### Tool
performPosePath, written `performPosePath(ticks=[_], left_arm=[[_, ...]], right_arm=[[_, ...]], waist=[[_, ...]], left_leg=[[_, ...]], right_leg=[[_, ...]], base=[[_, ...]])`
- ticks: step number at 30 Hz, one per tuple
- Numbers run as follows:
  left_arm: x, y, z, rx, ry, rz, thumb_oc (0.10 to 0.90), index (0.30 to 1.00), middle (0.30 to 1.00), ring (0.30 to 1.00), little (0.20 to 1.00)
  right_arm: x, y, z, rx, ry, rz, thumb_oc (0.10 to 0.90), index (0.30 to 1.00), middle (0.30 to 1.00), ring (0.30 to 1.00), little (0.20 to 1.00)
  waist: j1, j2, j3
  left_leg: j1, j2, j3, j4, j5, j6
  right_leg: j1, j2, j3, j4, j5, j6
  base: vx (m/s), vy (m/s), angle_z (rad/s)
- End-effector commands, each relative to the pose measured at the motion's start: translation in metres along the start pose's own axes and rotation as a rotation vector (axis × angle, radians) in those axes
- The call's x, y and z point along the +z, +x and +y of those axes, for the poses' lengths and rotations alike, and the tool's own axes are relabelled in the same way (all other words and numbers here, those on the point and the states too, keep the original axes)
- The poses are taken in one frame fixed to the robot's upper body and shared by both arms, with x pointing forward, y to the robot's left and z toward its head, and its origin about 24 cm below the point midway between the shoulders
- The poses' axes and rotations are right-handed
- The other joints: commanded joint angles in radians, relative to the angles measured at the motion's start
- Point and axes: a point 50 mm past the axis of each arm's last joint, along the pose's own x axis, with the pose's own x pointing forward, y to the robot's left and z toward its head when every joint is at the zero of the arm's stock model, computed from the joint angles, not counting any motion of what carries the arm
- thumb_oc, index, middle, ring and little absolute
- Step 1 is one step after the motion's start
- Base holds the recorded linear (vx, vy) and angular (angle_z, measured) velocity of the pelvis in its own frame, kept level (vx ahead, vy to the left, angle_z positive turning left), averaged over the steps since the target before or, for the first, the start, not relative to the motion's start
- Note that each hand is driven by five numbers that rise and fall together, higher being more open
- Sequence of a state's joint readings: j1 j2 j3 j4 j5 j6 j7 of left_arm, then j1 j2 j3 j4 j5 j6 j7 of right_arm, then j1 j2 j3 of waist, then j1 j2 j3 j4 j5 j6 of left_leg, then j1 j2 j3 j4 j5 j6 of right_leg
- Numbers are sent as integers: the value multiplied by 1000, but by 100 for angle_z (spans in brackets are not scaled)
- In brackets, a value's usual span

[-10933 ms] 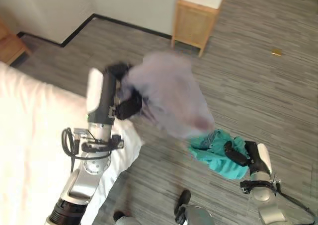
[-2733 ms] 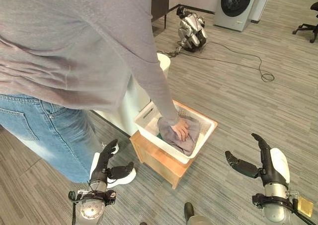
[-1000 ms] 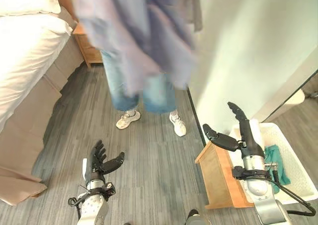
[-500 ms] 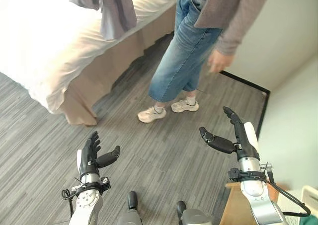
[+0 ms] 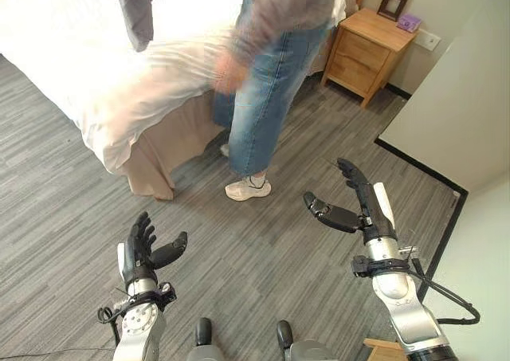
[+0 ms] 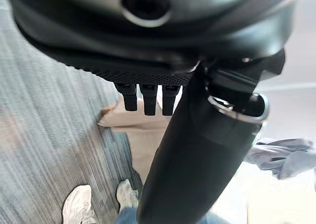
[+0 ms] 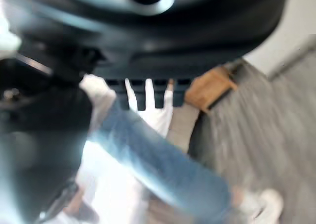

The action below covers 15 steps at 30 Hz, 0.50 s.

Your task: Pick up bed clothes into laundry basket.

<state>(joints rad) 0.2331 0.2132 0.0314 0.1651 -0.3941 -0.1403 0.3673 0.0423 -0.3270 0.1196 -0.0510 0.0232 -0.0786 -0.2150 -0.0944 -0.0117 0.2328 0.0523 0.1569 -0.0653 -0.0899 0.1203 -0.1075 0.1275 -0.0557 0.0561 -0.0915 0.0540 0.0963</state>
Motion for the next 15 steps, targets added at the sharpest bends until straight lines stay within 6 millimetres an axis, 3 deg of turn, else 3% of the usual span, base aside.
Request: performPosePath(ticks=[1, 4, 5, 6, 8, 9, 15], left_arm=[[40, 12, 14, 36, -49, -209, 800, 900, 900, 900, 900], [39, 12, 6, -1, -41, -208, 800, 900, 900, 900, 900], [42, 15, -3, -42, -41, -214, 800, 900, 900, 900, 900], [42, 15, -3, -43, -41, -214, 800, 900, 900, 900, 900], [41, 11, -7, -82, -23, -206, 800, 900, 900, 900, 900], [33, 7, -7, -108, 7, -179, 800, 900, 900, 900, 900], [30, 5, -3, -137, 110, -176, 800, 900, 900, 900, 900]], right_arm=[[34, 7, -10, -21, 151, -187, 800, 900, 900, 900, 900], [24, 5, -11, -20, 236, -138, 800, 900, 900, 900, 900], [19, 1, -19, -57, 231, -119, 800, 900, 900, 900, 900], [19, 1, -19, -57, 232, -119, 800, 900, 900, 900, 900], [18, 0, -19, -83, 240, -114, 800, 900, 900, 900, 900], [17, -4, -24, -111, 229, -117, 800, 900, 900, 900, 900], [8, -9, -24, -131, 226, -76, 800, 900, 900, 900, 900]], waist=[[2, -12, -80], [-5, -11, -51], [-45, -32, -29], [-44, -32, -31], [-48, -35, -26], [-72, -23, -35], [-90, -10, -68]], left_leg=[[90, 31, 74, 3, -135, -40], [47, 18, 90, 119, -157, -31], [-13, 48, 268, 257, -167, -21], [-19, 50, 268, 267, -172, -21], [-39, 40, 374, 313, -198, -1], [8, 63, 450, 236, -187, -1], [69, 54, 450, 123, -145, 1]], right_leg=[[-39, -52, -26, 23, -100, 12], [-15, -59, -39, 22, -114, 1], [-6, -84, -92, 30, -131, -13], [-10, -84, -91, 32, -131, -12], [-6, -81, -102, 39, -138, -21], [-5, -73, -120, 49, -139, -13], [-11, -78, -143, 71, -143, 0]], base=[[-2, -130, 10], [-91, -87, 9], [-191, -55, 37], [-244, -89, 80], [-107, -38, 113], [-58, -1, 62], [47, 48, 19]])
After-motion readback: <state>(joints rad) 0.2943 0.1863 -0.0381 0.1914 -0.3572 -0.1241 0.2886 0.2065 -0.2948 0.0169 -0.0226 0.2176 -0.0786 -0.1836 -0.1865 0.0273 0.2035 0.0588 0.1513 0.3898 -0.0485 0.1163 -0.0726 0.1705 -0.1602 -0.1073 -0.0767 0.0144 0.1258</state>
